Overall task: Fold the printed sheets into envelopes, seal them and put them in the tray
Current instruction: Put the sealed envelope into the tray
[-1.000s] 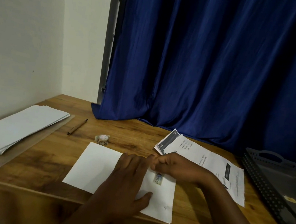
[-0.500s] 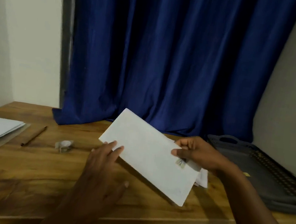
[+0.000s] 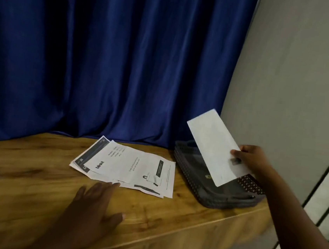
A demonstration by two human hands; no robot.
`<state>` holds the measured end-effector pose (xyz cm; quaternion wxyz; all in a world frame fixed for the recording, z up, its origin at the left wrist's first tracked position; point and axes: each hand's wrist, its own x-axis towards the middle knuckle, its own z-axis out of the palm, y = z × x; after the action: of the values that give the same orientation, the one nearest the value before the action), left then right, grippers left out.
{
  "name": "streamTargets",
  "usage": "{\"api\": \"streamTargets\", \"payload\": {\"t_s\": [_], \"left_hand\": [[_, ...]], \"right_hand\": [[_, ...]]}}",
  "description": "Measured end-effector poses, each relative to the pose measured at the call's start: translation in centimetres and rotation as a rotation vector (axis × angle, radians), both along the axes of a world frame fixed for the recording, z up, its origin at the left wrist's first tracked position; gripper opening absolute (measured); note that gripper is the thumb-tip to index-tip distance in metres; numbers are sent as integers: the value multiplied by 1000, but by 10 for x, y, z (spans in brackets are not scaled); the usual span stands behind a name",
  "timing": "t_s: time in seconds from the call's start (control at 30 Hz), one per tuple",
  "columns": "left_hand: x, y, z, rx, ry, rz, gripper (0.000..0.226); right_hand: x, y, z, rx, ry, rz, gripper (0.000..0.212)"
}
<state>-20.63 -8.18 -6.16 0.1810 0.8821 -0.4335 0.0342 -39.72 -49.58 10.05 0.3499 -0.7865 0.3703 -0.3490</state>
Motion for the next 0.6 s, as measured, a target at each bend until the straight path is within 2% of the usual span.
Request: {"api": "streamTargets", "payload": {"t_s": [0.07, 0.17, 0.27, 0.37, 0.5, 0.6], "left_hand": [[-1, 2, 1, 14, -21, 0, 86], [-4, 2, 3, 27, -26, -10, 82], [-6, 1, 6, 49, -35, -4, 78], [-6, 2, 6, 58, -37, -2, 76], [-4, 1, 3, 54, -35, 6, 77], [-2, 0, 0, 43, -28, 8, 82]], "right_hand": [[5, -15, -11, 19, 150, -51, 25], [15, -29, -30, 54, 491, -103, 34], [19, -42, -50, 105, 600, -127, 44], [16, -44, -63, 117, 524, -178, 48], [22, -27, -45, -172, 539, -211, 39], [42, 8, -22, -321, 490, -93, 26]]}}
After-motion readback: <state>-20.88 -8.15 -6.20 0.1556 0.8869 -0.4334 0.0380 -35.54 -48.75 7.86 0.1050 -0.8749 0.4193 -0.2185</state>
